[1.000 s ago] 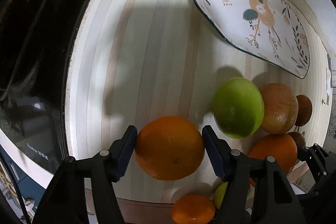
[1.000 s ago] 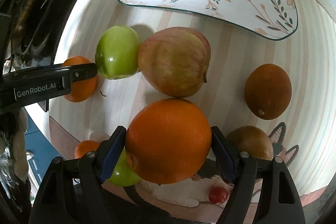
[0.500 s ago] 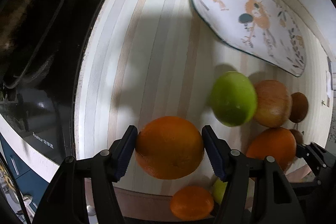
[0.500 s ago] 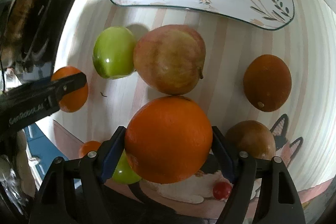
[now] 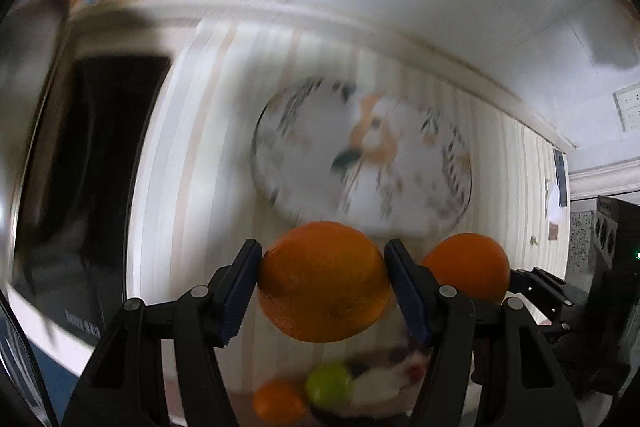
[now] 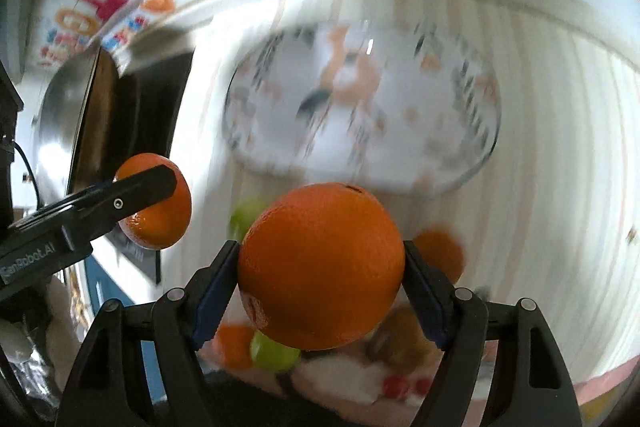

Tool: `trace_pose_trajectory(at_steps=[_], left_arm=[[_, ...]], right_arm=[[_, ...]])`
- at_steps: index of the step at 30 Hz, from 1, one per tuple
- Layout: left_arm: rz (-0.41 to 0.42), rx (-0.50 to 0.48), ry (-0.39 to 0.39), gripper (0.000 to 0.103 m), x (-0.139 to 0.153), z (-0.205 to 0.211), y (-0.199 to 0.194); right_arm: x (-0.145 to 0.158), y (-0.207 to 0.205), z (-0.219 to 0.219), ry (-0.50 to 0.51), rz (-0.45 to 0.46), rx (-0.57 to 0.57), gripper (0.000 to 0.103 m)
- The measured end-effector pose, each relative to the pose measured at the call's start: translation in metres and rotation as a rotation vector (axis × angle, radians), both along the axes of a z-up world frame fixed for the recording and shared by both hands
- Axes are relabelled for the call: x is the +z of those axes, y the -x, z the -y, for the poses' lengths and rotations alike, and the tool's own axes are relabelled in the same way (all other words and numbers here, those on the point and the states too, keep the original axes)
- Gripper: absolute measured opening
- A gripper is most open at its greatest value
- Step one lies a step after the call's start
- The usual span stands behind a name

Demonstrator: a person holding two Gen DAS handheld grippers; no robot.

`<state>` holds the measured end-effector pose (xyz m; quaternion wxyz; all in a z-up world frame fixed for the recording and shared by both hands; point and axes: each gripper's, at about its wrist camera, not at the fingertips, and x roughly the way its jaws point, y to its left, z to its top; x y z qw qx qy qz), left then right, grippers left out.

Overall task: Organize fruits
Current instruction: 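Lift both held oranges and carry them over the floral plate, then open both tools to set the oranges on the plate, then withdraw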

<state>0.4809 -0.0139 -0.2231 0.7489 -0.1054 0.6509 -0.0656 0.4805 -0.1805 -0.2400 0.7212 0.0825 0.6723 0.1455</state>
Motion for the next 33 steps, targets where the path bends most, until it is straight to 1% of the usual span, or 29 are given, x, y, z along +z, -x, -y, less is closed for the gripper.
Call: trace_pose_trajectory(at_steps=[2, 4, 7, 10, 13, 17, 19, 23, 24, 25, 26, 27, 29, 31, 33], left_arm=[[-0.004, -0.010, -0.012, 0.061, -0.004, 0.000, -0.025], [-0.032, -0.019, -0.024, 0.061, -0.018, 0.006, -0.056], [-0.076, -0.035, -0.052, 0.061, -0.041, 0.017, -0.089], [-0.115, -0.042, -0.076, 0.061, -0.060, 0.022, -0.111], [-0.165, -0.041, -0.083, 0.062, -0.082, 0.024, -0.126], [-0.201, -0.030, -0.079, 0.061, -0.098, 0.025, -0.132], [-0.198, -0.028, -0.072, 0.061, -0.098, 0.025, -0.133], [-0.174, -0.024, -0.082, 0.061, -0.088, 0.026, -0.137], [-0.169, -0.023, -0.081, 0.063, -0.086, 0.025, -0.137], [-0.164, -0.026, -0.081, 0.070, -0.082, 0.025, -0.137], [-0.156, -0.032, -0.084, 0.076, -0.079, 0.025, -0.136], [-0.146, -0.041, -0.093, 0.084, -0.075, 0.024, -0.135], [-0.134, -0.045, -0.109, 0.086, -0.069, 0.022, -0.131], [-0.128, -0.040, -0.104, 0.086, -0.061, 0.018, -0.122], [-0.112, -0.037, -0.101, 0.086, -0.048, 0.018, -0.117]], right_arm=[[0.001, -0.024, 0.002, 0.018, 0.013, -0.009, 0.080], [-0.003, -0.056, 0.004, 0.064, 0.024, -0.009, 0.080], [-0.018, -0.091, 0.003, 0.122, 0.022, -0.003, 0.080], [-0.034, -0.117, 0.001, 0.171, 0.007, 0.014, 0.080], [-0.052, -0.126, 0.002, 0.200, -0.010, 0.022, 0.080], [-0.067, -0.136, 0.003, 0.225, -0.021, 0.017, 0.081], [-0.068, -0.139, 0.005, 0.215, -0.014, 0.007, 0.081], [-0.069, -0.145, 0.011, 0.191, -0.034, -0.029, 0.082], [-0.069, -0.146, 0.013, 0.185, -0.041, -0.037, 0.082], [-0.069, -0.146, 0.015, 0.178, -0.052, -0.050, 0.084], [-0.067, -0.146, 0.018, 0.179, -0.051, -0.061, 0.088], [-0.063, -0.145, 0.020, 0.179, -0.040, -0.069, 0.094], [-0.049, -0.142, 0.025, 0.180, -0.006, -0.091, 0.094], [-0.036, -0.137, 0.030, 0.179, 0.016, -0.102, 0.094], [-0.024, -0.129, 0.033, 0.183, 0.030, -0.117, 0.094]])
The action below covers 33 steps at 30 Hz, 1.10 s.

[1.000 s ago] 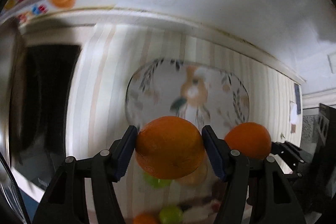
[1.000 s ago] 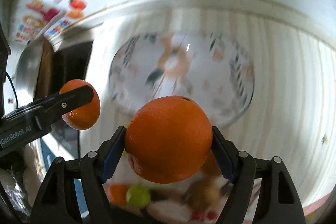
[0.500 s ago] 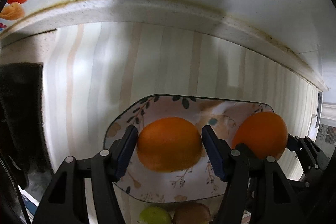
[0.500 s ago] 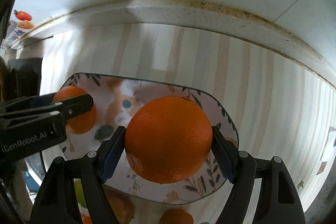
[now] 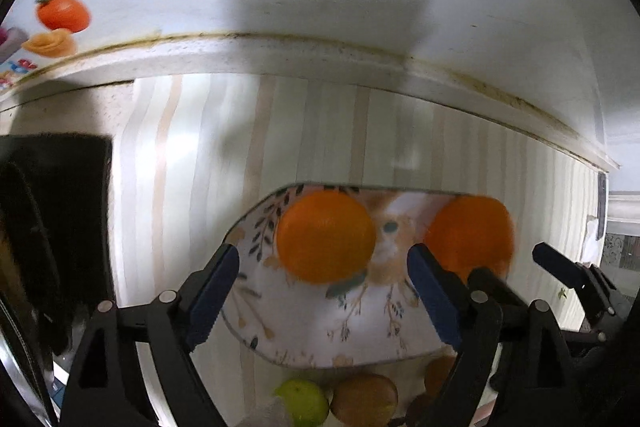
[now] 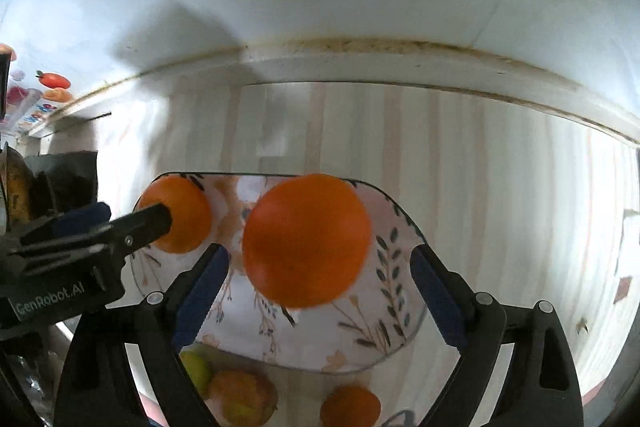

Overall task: Organize fruits
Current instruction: 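Open both tools to set the oranges on the plate, then withdraw, then grasp a small orange with the left tool while the right tool grasps a brown apple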

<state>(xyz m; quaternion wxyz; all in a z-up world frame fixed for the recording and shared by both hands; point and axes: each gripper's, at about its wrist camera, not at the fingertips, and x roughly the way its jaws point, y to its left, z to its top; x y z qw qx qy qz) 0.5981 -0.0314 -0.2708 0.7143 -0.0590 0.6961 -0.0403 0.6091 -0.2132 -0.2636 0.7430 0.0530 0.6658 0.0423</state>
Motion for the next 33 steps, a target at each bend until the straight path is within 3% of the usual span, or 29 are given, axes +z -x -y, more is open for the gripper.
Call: trace_pose_trajectory(at_steps=[16, 33], left_arm=[[0.205, -0.005, -0.128, 0.086, 0.083, -0.025, 0.129], [0.296, -0.016, -0.067, 0.086, 0.145, -0.030, 0.220]], right_arm=[[0.058, 0.129, -0.008, 0.050, 0.109, -0.024, 0.095], [0.148, 0.233, -0.021, 0.030, 0.269, -0.036, 0.095]])
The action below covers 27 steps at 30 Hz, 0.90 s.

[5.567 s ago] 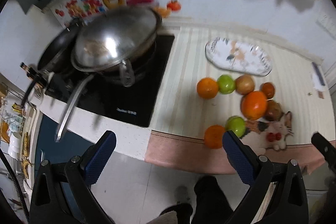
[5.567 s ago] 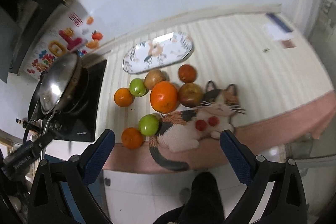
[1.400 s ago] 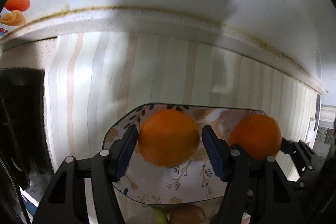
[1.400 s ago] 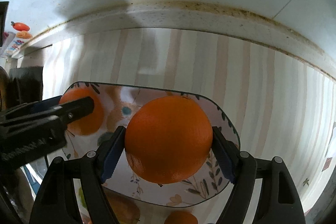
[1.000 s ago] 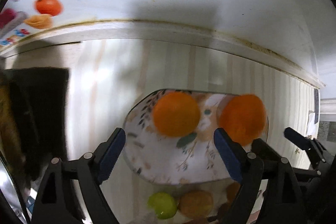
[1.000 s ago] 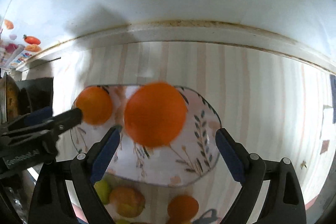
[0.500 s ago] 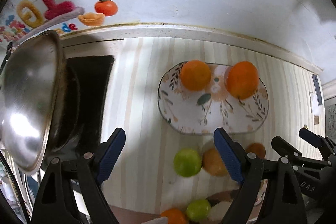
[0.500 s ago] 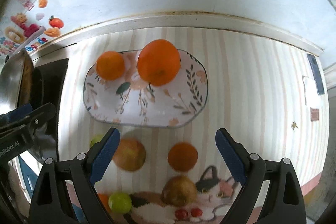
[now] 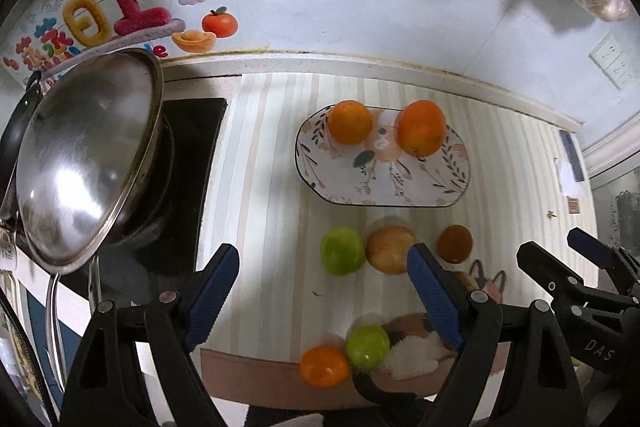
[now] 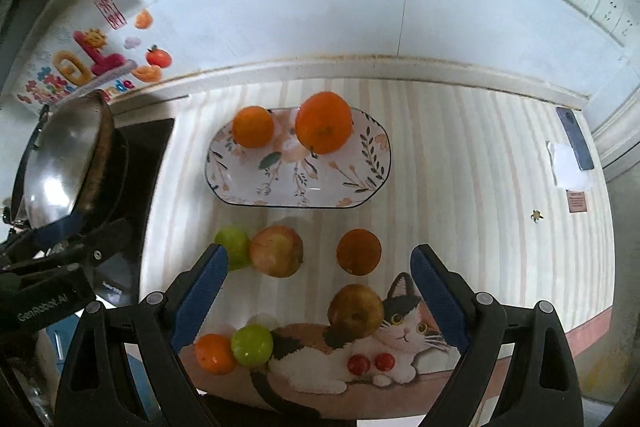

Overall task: Organize fruits
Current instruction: 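Grasp a small orange with the left tool while the right tool grasps a brown apple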

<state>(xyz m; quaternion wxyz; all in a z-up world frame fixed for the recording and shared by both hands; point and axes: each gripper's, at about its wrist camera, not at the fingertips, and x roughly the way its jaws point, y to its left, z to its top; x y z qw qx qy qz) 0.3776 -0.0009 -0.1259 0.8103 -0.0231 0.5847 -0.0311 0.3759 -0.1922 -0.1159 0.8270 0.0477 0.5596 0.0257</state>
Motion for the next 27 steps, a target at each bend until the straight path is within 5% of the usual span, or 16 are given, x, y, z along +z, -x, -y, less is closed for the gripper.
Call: trace_pose_trajectory(at_steps=[8, 10, 19, 27], left_arm=[[-0.039, -0.029, 0.032, 0.087, -0.004, 0.000, 0.021], [-0.092, -0.052, 0.018, 0.095, -0.023, 0.001, 0.027], [-0.428, -0.068, 0.025, 0.095, -0.150, -0.003, 0.059], [-0.547, -0.079, 0.105, 0.089, -0.207, 0.008, 0.075]], right_arm=[[0.001, 0.026, 0.011, -0.090, -0.022, -0.024, 0.095], [-0.018, 0.032, 0.017, -0.109, -0.069, -0.033, 0.095], [-0.117, 0.043, 0.036, -0.192, -0.280, -0.096, 0.095], [-0.146, 0.041, 0.043, -0.182, -0.323, -0.105, 0.095]])
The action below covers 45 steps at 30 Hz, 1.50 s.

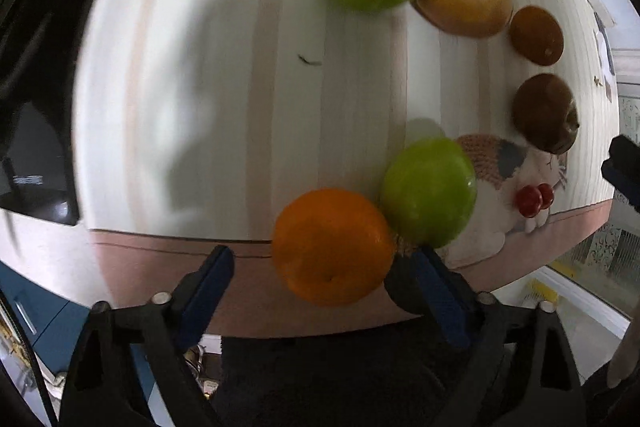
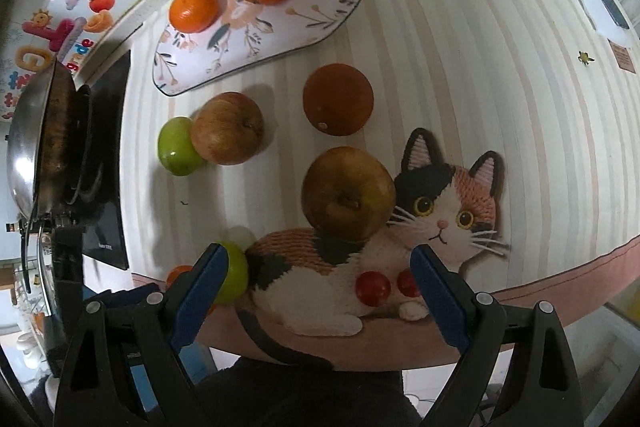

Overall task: Organize fruits
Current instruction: 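Grasp a small orange with the left tool while the right tool grasps a brown apple, then carry the small orange and brown apple over the floral plate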

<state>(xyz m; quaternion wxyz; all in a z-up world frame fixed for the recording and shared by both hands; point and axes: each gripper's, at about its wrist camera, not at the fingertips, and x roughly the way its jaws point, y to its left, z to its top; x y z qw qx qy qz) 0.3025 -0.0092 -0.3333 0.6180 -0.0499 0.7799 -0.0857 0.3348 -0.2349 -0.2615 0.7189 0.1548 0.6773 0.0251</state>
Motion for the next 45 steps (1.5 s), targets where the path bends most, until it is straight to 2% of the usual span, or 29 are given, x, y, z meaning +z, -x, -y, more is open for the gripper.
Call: trace_pose_trajectory(at_steps=[2, 3, 4, 14, 16, 17, 20, 25, 30, 38, 42, 45], left_arm=[[0.006, 0.007, 0.046, 0.082, -0.001, 0.006, 0.003], [0.029, -0.005, 0.036, 0.075, 0.002, 0.009, 0.004], [0.048, -0.021, 0.021, 0.061, 0.004, 0.012, 0.004], [0.137, 0.065, -0.040, 0.061, 0.011, -0.001, -0.013], [0.144, 0.079, -0.037, 0.061, 0.011, -0.002, -0.020], [0.147, 0.079, -0.037, 0.061, 0.012, -0.001, -0.022], [0.157, 0.087, -0.040, 0.061, 0.013, 0.004, -0.027], [0.158, 0.096, -0.021, 0.061, 0.010, 0.018, -0.033], [0.162, 0.071, -0.032, 0.062, 0.009, 0.031, -0.037], [0.171, 0.067, -0.050, 0.061, 0.018, 0.022, -0.044], [0.199, 0.068, -0.034, 0.061, 0.036, 0.023, -0.046], [0.248, 0.080, 0.015, 0.061, 0.069, 0.025, -0.050]], right_arm=[[-0.003, -0.004, 0.002, 0.003, -0.004, -0.002, 0.095], [-0.004, -0.005, 0.004, 0.006, -0.007, -0.004, 0.095], [-0.007, -0.007, 0.006, 0.007, -0.009, -0.007, 0.095], [-0.044, -0.026, 0.015, -0.017, -0.032, -0.045, 0.093], [-0.055, -0.031, 0.011, -0.016, -0.043, -0.036, 0.075], [-0.061, -0.032, 0.008, -0.013, -0.053, -0.029, 0.071], [-0.063, -0.032, 0.003, 0.012, -0.035, -0.020, 0.071], [-0.063, -0.023, -0.017, -0.044, -0.057, 0.042, 0.070], [-0.067, -0.020, -0.029, -0.015, -0.056, 0.063, 0.071], [-0.068, -0.021, -0.032, 0.002, -0.047, 0.090, 0.070], [-0.064, -0.018, -0.037, -0.013, -0.040, 0.087, 0.070], [-0.046, -0.020, -0.036, -0.053, -0.012, 0.084, 0.070]])
